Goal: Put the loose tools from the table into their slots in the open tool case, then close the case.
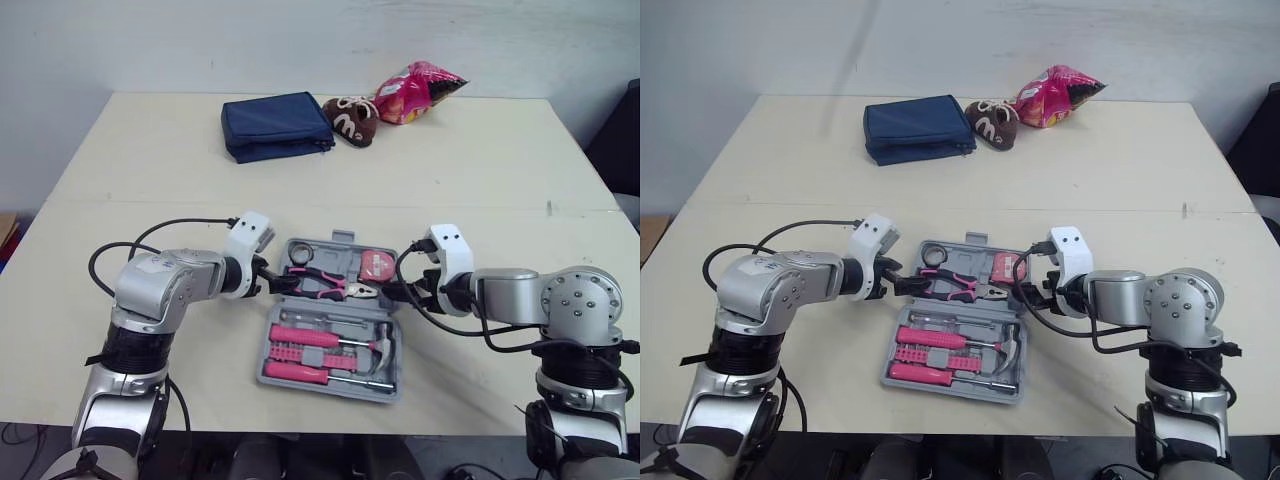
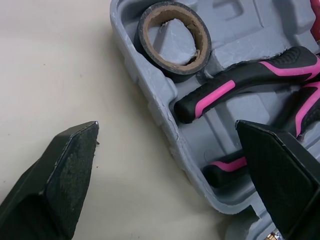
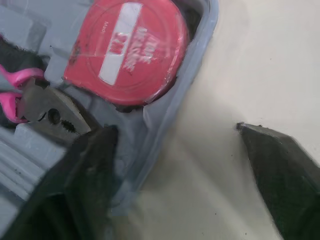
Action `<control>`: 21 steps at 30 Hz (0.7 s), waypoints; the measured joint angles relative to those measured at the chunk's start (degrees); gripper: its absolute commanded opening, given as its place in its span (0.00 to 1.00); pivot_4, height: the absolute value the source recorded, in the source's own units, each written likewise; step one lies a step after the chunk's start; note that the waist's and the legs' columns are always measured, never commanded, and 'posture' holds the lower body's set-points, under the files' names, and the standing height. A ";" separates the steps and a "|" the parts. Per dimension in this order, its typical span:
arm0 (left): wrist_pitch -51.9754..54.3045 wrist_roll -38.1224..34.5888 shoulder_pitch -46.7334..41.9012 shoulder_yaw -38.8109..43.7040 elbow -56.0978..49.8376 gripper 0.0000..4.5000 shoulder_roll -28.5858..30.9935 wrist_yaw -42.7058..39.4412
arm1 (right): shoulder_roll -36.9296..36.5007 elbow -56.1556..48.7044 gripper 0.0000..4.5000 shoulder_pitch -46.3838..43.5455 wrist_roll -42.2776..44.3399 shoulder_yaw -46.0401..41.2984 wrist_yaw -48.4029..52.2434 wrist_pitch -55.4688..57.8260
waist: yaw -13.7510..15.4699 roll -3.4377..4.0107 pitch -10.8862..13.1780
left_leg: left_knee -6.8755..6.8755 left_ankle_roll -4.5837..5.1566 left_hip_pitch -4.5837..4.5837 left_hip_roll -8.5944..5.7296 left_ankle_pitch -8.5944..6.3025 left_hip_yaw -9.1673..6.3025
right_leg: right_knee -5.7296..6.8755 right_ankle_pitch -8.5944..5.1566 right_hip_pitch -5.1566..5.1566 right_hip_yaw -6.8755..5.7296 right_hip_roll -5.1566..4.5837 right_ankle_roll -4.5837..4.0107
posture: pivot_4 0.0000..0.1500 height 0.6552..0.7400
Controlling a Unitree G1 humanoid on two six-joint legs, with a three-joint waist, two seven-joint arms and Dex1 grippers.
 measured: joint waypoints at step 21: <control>-26.82 0.87 7.38 9.45 0.48 0.07 -9.10 -3.10 | -3.91 -16.81 0.00 9.13 -18.25 5.96 17.27 -27.07 | 0.32 0.01 0.02 | -0.04 0.05 -0.90 -0.10 0.14 -0.01 | -0.10 0.09 -0.79 -0.07 0.04 0.15 | 1.00 1.00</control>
